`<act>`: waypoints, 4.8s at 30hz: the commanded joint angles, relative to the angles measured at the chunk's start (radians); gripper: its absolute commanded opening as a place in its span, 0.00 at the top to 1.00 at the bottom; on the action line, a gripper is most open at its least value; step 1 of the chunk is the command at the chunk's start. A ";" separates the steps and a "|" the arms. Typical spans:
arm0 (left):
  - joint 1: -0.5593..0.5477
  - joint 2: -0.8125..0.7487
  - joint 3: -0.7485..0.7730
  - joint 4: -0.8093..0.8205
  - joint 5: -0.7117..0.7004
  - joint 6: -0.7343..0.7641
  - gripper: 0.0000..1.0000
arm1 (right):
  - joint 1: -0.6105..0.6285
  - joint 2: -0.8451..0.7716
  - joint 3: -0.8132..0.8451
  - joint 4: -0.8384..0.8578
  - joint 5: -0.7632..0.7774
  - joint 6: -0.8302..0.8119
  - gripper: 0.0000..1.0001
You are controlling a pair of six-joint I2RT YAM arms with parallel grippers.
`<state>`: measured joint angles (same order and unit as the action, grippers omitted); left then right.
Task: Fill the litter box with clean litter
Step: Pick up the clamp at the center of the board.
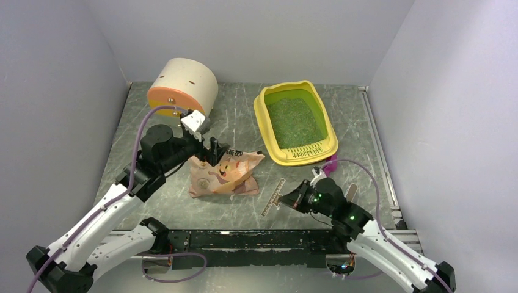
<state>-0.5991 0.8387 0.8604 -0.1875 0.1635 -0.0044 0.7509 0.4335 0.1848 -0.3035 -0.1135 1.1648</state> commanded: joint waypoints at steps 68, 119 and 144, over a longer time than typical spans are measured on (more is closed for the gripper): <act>-0.205 0.246 0.100 0.197 -0.242 -0.407 0.95 | -0.001 0.559 0.752 0.127 0.031 -0.758 0.16; -0.121 0.076 -0.108 0.370 -0.159 -0.767 0.95 | -0.041 0.785 0.858 0.387 -0.525 -0.672 0.56; -0.113 0.066 -0.097 0.367 -0.150 -0.757 0.95 | -0.050 0.778 0.851 0.393 -0.534 -0.672 0.68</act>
<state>-0.7212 0.9226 0.7513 0.1600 0.0074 -0.7746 0.7040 1.2308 1.0210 0.0624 -0.6373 0.4911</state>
